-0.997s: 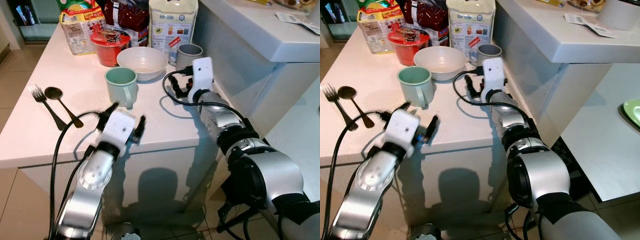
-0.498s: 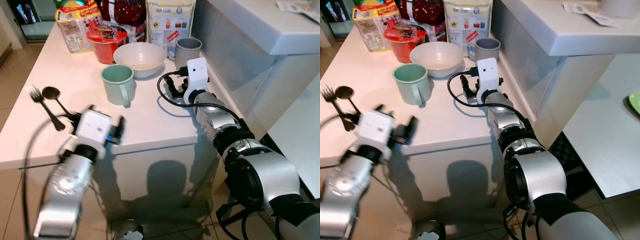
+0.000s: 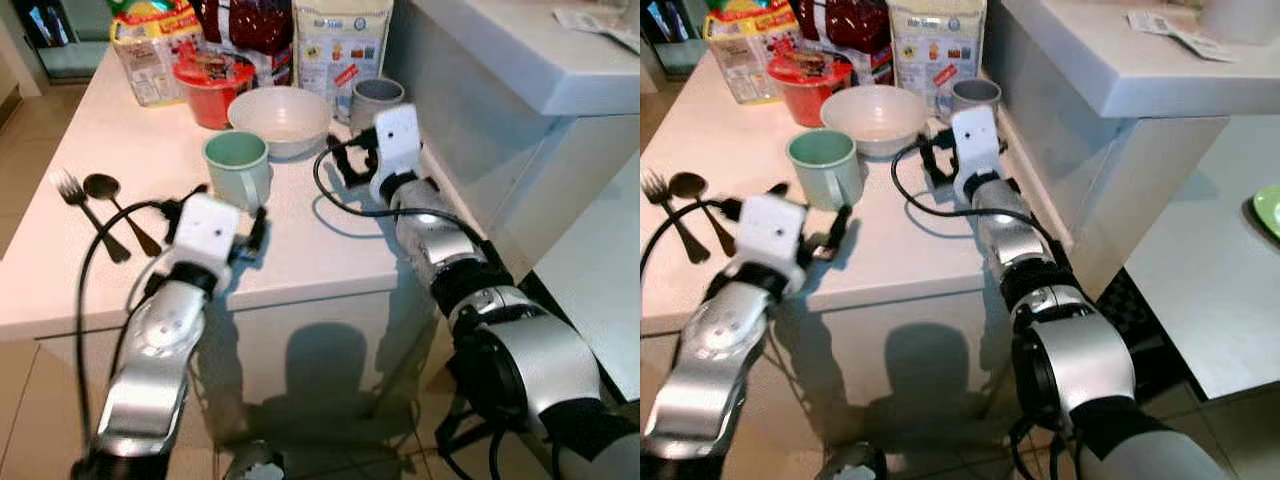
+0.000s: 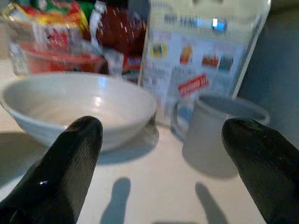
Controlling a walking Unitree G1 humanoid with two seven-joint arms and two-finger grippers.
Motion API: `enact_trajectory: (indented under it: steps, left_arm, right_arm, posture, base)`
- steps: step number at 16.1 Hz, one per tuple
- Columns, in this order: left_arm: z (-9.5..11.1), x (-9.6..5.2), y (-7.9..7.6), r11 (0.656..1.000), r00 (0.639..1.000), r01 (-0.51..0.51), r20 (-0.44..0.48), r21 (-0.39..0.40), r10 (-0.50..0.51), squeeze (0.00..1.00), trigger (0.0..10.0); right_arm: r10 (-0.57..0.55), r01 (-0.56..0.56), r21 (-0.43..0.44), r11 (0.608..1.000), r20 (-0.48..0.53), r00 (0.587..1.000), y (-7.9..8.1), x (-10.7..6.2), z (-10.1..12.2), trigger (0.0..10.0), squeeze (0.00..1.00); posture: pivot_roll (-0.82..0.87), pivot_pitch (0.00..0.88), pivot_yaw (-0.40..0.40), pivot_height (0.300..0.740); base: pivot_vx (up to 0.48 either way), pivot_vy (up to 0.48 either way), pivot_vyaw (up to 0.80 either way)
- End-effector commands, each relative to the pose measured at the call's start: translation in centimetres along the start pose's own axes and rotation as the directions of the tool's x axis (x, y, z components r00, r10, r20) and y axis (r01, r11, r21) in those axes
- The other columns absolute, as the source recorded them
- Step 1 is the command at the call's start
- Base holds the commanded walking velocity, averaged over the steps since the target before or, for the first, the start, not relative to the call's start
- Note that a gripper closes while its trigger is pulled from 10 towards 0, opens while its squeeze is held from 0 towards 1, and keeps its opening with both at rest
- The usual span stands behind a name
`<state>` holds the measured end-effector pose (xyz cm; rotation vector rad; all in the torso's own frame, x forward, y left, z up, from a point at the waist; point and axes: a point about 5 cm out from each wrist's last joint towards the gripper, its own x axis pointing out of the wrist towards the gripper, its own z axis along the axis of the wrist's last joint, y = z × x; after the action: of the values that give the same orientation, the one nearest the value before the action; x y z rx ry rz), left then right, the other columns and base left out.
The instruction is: Setting the table
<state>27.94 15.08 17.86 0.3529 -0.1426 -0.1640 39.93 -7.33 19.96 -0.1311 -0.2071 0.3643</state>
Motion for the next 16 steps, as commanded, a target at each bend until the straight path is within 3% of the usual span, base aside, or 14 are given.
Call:
enact_trajectory:
  steps: [1, 5, 8, 9, 11, 16]
  left_arm:
    - [0.2, 0.4, -0.3, 1.0, 1.0, 0.004, 0.016, 0.009, -0.004, 0.0, 10.0]
    - [0.5, 1.7, -0.7, 0.999, 0.998, 0.043, 0.045, 0.029, -0.044, 0.0, 10.0]
    - [1.3, 2.9, 0.8, 0.998, 0.997, 0.027, 0.068, 0.064, -0.032, 0.0, 10.0]
    - [2.5, 3.6, 2.3, 0.996, 0.995, 0.001, 0.1, 0.089, -0.01, 0.0, 10.0]
    - [3.8, 3.7, 2.9, 0.995, 0.99, 0.0, 0.144, 0.105, -0.015, 0.0, 10.0]
    - [5.4, 4.7, 3.9, 0.987, 0.982, 0.029, 0.18, 0.159, -0.058, 0.0, 10.0]
  right_arm:
    - [-0.005, 0.005, -0.005, 1.0, 0.028, 1.0, -0.7, -0.4, 0.0, 10.0, 0.0]
    - [-0.031, 0.029, 0.051, 0.998, 0.043, 0.999, -1.2, -2.2, -1.4, 10.0, 0.0]
    - [0.019, -0.021, 0.102, 0.995, 0.027, 0.999, -0.6, -4.2, -3.1, 10.0, 0.0]
    - [0.056, -0.058, 0.159, 0.986, 0.015, 0.998, -0.7, -6.3, -4.1, 10.0, 0.0]
    - [0.068, -0.065, 0.183, 0.981, -0.01, 0.998, -0.9, -8.0, -5.0, 10.0, 0.0]
    - [0.133, -0.131, 0.263, 0.956, 0.008, 0.991, -0.6, -10.5, -4.4, 10.0, 0.0]
  posture:
    - [0.25, 0.0, -0.065, 0.74]
    - [0.22, 0.0, -0.044, 0.74]
    - [0.22, 0.0, -0.028, 0.74]
    - [0.22, 0.0, -0.023, 0.74]
    - [0.22, 0.0, -0.015, 0.74]
    - [0.2, 0.0, -0.003, 0.74]
  base:
    - [0.0, 0.0, 0.0]
    - [0.0, 0.0, 0.0]
    - [0.0, 0.0, 0.0]
    - [0.0, 0.0, 0.0]
    - [0.0, 0.0, 0.0]
    - [0.0, 0.0, 0.0]
